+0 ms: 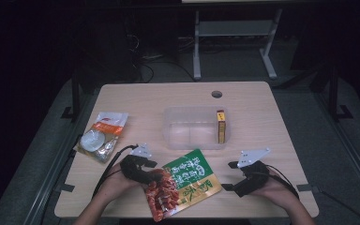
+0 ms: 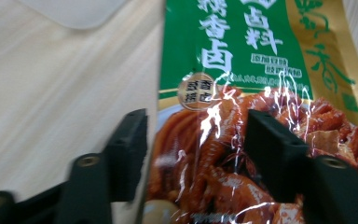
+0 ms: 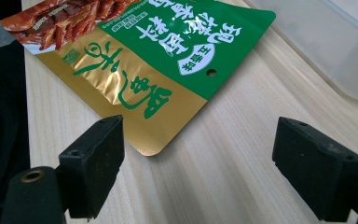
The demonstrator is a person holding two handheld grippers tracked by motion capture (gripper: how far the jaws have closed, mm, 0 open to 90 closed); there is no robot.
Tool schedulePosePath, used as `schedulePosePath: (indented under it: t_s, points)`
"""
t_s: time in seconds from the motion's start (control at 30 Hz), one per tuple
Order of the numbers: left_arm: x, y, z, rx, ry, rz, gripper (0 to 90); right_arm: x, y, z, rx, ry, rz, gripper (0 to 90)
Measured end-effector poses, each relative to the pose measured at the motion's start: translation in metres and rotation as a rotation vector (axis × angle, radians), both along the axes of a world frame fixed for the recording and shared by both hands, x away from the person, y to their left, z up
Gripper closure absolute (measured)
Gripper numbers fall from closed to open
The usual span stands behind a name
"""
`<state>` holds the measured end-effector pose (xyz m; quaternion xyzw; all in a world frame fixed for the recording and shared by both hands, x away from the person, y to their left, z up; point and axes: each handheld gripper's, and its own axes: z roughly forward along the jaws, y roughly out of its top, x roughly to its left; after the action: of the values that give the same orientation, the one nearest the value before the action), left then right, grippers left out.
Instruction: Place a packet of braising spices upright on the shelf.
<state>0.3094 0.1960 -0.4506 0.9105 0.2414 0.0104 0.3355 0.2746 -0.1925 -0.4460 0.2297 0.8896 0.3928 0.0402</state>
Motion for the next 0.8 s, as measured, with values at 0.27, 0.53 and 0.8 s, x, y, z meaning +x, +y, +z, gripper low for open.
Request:
schedulePosePath:
  t_s: [0.27, 0.53, 0.8]
  points:
    - [-0.001, -0.011, -0.009, 0.037, -0.026, -0.025, 19.4, 0.000, 0.000, 0.000, -0.003, -0.002, 0.001, 16.2]
    - [-0.008, -0.020, -0.011, 0.021, -0.049, -0.049, 18.8, -0.001, 0.001, 0.000, -0.005, -0.001, -0.002, 16.2]
    - [-0.012, -0.023, -0.009, 0.050, -0.073, -0.056, 33.2, 0.000, 0.002, 0.000, -0.006, -0.001, 0.000, 16.3]
